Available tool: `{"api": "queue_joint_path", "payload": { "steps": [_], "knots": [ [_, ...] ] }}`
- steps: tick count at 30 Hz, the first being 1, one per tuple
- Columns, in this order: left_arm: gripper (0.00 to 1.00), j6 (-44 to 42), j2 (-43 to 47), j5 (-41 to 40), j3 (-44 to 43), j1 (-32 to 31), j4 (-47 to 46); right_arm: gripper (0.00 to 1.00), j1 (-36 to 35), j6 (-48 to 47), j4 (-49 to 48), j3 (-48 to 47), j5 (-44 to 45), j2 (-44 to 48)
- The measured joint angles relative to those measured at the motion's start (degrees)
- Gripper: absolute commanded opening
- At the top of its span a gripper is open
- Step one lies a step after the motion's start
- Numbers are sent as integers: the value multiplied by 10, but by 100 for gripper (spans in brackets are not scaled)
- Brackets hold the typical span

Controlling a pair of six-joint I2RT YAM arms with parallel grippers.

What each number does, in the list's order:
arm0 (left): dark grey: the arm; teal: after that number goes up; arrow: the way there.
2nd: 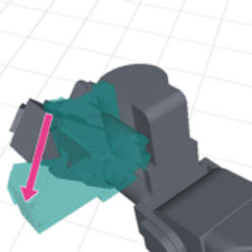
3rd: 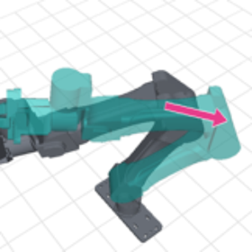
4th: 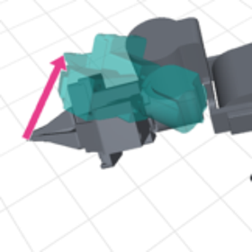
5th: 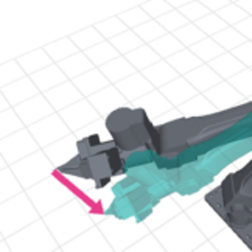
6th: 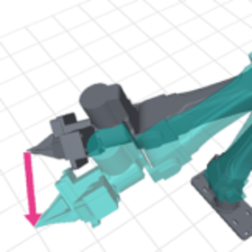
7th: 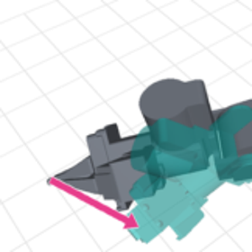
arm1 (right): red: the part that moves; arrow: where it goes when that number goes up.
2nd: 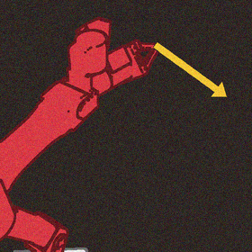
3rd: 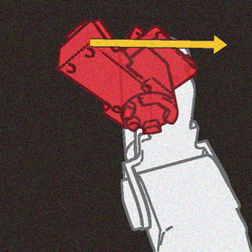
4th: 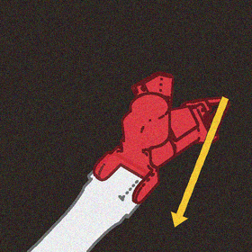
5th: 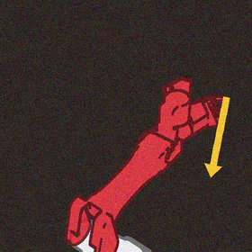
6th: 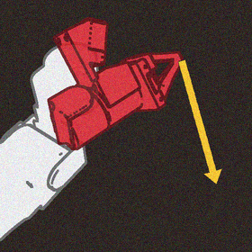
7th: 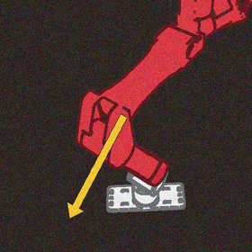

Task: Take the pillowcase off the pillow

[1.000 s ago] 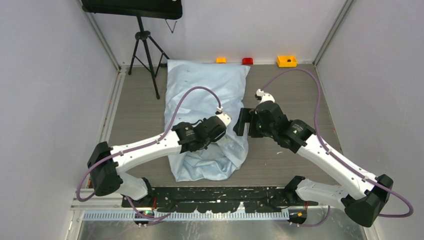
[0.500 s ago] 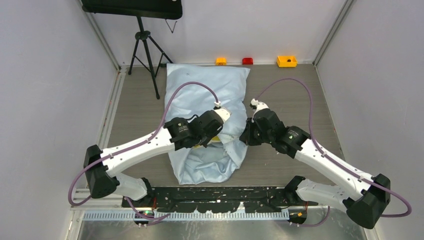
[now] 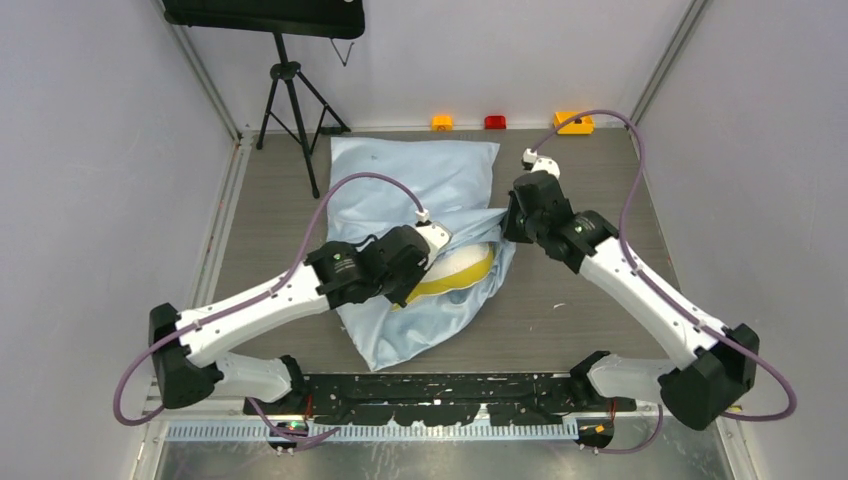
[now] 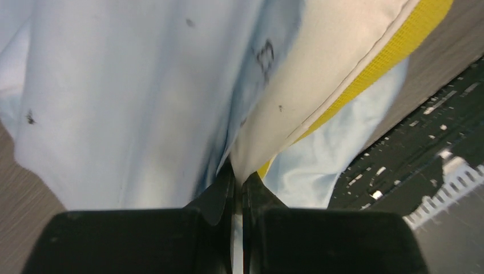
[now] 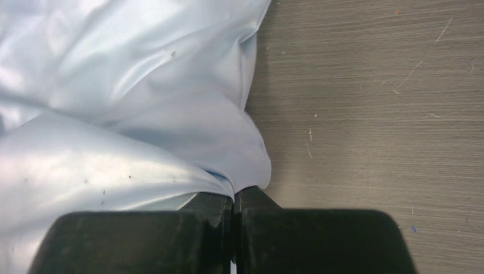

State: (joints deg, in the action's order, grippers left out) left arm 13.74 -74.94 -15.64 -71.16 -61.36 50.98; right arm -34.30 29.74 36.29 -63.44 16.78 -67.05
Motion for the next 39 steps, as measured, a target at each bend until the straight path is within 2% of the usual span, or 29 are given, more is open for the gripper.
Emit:
{"api": "queue_joint_path", "payload": {
  "steps": [7,9,12,15,17,19,22,25,28,33,39],
  "knots": [
    [0,13,111,116,65,0,-56,0,91,12,-29,-20,-92,-130],
    [0,16,133,149,74,0,-76,3,109,19,-38,-24,-115,-176],
    [0,21,146,178,81,1,-102,15,126,23,-39,-38,-137,-237],
    [0,24,145,188,83,3,-110,32,130,24,-42,-38,-150,-260],
    [0,25,144,187,83,4,-108,43,133,22,-50,-29,-153,-248],
    [0,26,141,186,83,4,-108,49,136,18,-59,-10,-154,-219],
    [0,29,135,181,83,4,-108,59,140,8,-50,16,-153,-143],
    [0,35,131,174,85,5,-109,77,142,-2,-27,19,-144,-56],
    [0,39,128,170,85,7,-109,89,142,-12,7,12,-131,17],
    [0,42,115,171,85,7,-115,90,142,2,73,-4,-138,118],
    [0,55,87,173,85,7,-131,90,142,85,142,-7,-218,181]
  ]
}}
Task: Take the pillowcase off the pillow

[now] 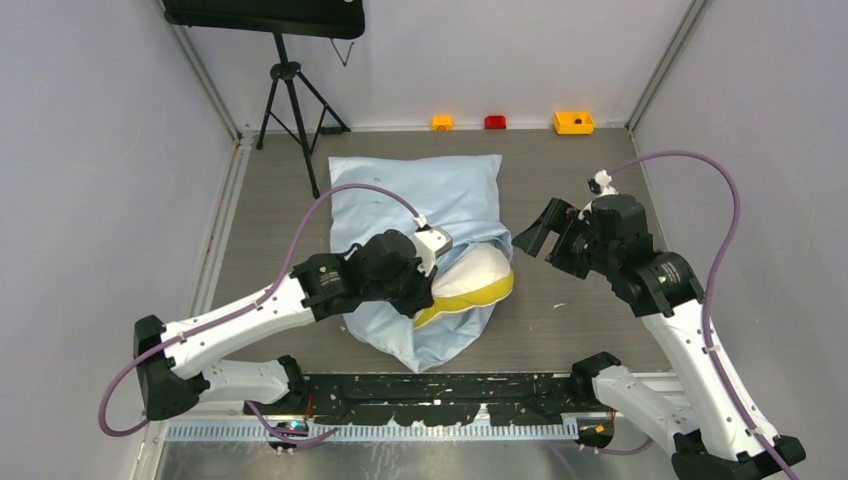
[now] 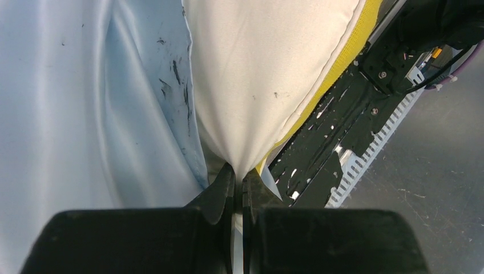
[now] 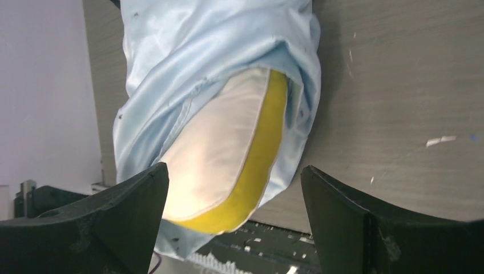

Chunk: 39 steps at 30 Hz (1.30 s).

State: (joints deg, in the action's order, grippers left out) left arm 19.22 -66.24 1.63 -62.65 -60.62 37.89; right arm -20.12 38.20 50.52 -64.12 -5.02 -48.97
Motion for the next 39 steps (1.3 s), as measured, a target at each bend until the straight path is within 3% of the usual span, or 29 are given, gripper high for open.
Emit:
{"api": "queue_joint_path", "payload": {
  "steps": [10,16,26,27,28,30,31,34,39],
  "knots": [
    [0,25,-41,7,0,0,-42,91,0,184,56,57,-14,80],
    [0,33,-48,11,0,0,-60,91,0,268,17,110,-47,82],
    [0,42,-69,19,0,0,-84,91,-4,323,-58,173,-81,51],
    [0,43,-73,21,-2,0,-85,85,-7,327,-64,179,-83,45],
    [0,43,-76,22,-3,0,-86,69,-12,330,-71,184,-85,35],
    [0,43,-80,23,-7,0,-85,20,-23,334,-88,188,-86,19],
    [0,44,-81,23,-9,1,-85,11,-26,332,-92,188,-87,15],
    [26,48,-83,10,-21,0,-71,1,-32,342,-110,191,-92,9],
    [49,74,-119,-73,-114,-2,47,0,-32,340,-117,191,-92,10]
  ]
}}
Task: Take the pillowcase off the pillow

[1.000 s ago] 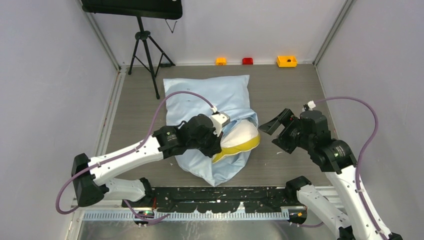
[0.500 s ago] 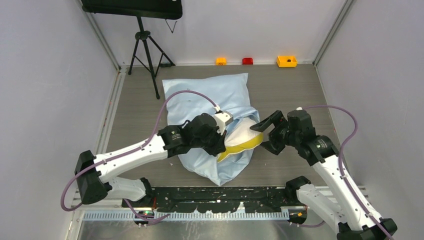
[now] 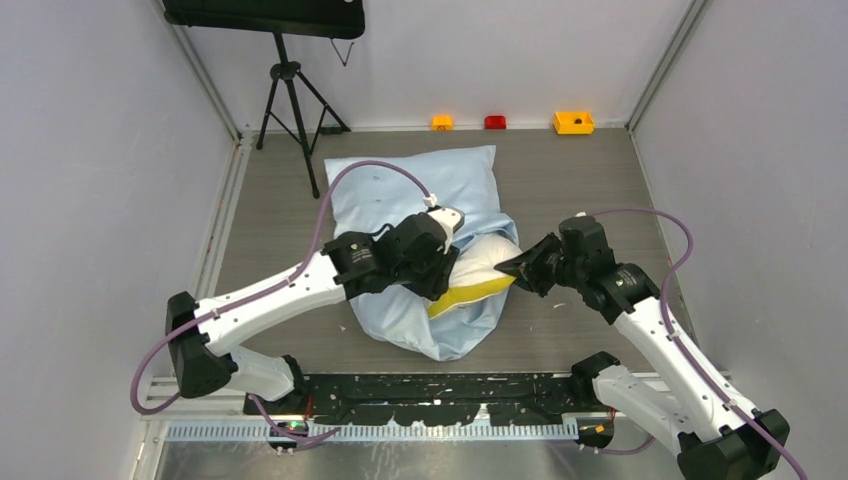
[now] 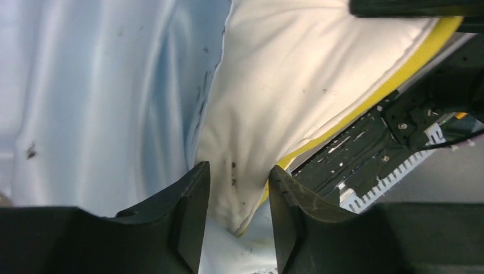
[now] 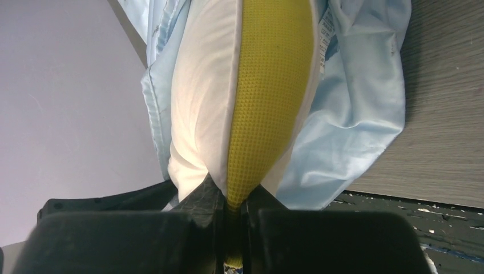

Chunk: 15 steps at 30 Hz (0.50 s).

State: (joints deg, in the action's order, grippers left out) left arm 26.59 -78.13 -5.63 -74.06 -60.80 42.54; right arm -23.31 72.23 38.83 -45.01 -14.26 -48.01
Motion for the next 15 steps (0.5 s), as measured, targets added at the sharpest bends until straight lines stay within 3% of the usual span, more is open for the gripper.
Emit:
{"api": "queue_joint_path", "payload": {
  "steps": [3,15],
  "knots": [
    [56,19,2,-47,-20,-8,58,0,-1,-1,-3,-1,-1,0],
    [56,68,92,-76,54,-11,180,0,-2,-19,3,-11,7,-8]
  ]
}}
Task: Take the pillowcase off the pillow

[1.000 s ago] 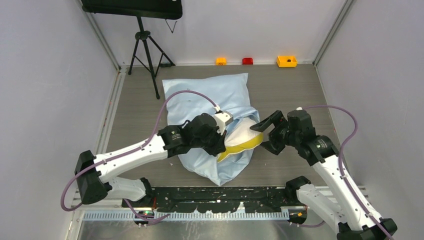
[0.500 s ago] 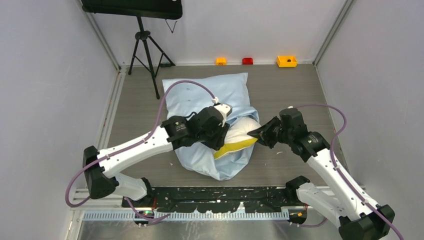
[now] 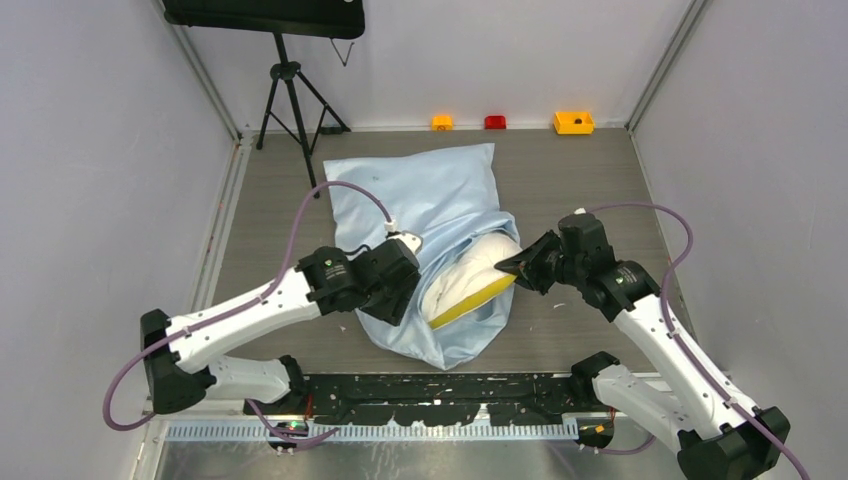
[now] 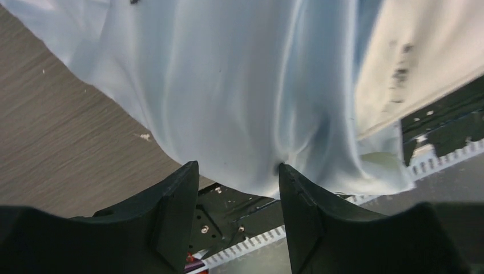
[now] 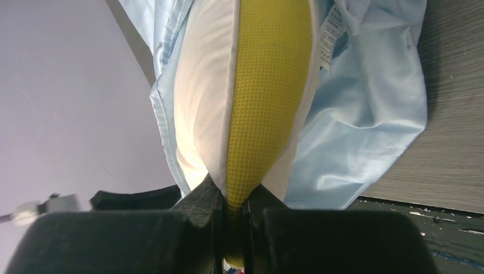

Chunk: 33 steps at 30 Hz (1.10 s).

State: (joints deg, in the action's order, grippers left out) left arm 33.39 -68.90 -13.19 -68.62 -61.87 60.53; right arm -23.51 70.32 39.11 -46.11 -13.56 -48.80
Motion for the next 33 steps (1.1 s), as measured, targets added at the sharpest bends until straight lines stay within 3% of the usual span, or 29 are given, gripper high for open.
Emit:
{"api": "queue_joint_path", "payload": {
  "steps": [5,13,19,21,28,33],
  "knots": [
    [65,17,-10,3,47,0,-10,0,0,-6,1,-10,4,0],
    [71,38,141,68,99,1,-134,0,0,-10,4,-10,8,0],
    [73,43,97,75,71,2,-175,0,0,-10,4,-10,8,0],
    [63,49,62,63,65,8,-178,0,0,-10,4,-10,8,0],
    [3,70,45,42,112,80,-175,0,0,-12,12,-10,13,6],
    [0,84,61,45,176,117,-173,0,0,-27,47,-35,37,9]
  ]
}}
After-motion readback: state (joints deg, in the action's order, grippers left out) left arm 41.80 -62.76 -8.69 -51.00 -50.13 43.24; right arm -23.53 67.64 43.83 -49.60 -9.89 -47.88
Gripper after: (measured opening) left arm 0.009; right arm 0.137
